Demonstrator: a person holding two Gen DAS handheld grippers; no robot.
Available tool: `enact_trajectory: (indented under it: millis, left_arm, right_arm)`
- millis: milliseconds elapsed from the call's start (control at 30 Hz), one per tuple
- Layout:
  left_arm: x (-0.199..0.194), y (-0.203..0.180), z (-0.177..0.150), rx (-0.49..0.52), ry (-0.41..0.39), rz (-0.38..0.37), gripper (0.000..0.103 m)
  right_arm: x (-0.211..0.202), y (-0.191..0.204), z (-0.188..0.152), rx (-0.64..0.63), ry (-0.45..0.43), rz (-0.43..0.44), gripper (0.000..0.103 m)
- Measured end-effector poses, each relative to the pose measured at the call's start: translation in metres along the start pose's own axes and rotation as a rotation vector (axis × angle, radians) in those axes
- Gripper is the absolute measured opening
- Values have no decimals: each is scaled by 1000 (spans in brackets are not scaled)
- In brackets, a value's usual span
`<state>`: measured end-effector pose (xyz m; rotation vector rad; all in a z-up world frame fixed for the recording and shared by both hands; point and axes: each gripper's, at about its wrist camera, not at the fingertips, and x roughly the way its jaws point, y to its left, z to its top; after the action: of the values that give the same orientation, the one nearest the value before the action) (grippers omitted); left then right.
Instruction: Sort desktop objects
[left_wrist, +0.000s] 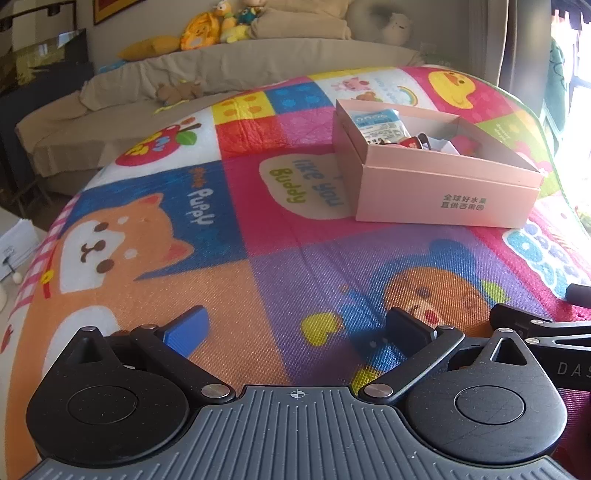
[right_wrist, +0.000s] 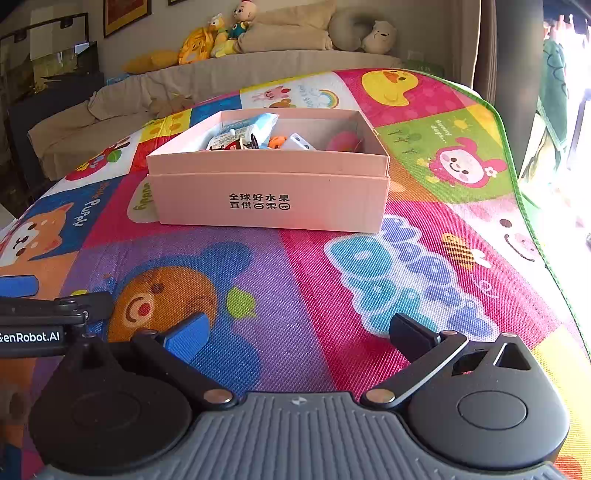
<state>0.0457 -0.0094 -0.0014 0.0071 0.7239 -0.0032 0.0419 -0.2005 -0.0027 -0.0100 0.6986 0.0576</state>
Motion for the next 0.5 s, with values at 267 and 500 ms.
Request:
enact_trajectory:
  millis: [267, 500]
  left_arm:
    - [-2, 4, -2, -18, -11, -15, 103]
    - [-3, 6, -2, -32, -16, -32, 103]
  right_arm:
    - [0, 0, 0, 0, 0, 0, 103]
    - [0, 0, 0, 0, 0, 0, 103]
